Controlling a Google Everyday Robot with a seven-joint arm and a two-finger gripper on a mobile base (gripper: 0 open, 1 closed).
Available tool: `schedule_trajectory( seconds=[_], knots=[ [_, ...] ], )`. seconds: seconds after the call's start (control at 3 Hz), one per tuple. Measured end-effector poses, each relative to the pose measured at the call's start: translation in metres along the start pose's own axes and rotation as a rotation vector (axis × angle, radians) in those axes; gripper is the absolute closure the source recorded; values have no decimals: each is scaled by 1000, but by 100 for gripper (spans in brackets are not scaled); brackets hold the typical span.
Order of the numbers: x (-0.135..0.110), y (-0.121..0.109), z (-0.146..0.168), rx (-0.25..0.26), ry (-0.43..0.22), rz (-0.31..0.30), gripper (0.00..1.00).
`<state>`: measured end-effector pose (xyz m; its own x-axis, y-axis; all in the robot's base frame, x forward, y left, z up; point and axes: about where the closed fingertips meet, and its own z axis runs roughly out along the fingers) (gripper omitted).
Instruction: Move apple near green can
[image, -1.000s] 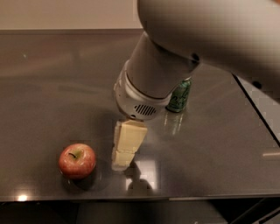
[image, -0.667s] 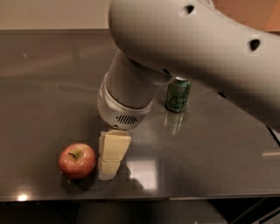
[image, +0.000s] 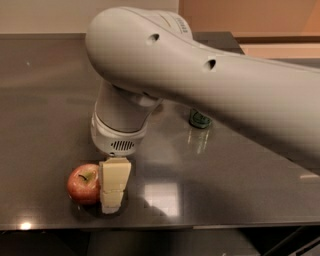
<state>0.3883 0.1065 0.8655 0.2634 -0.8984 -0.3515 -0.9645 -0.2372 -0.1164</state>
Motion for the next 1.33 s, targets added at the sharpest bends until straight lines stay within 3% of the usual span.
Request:
schedule_trajectory(
  seconds=[1.0,1.33],
  knots=[
    [-11,2,19,-29,18,-51,0],
    [-16,7,21,-30,18,-73,16]
  ],
)
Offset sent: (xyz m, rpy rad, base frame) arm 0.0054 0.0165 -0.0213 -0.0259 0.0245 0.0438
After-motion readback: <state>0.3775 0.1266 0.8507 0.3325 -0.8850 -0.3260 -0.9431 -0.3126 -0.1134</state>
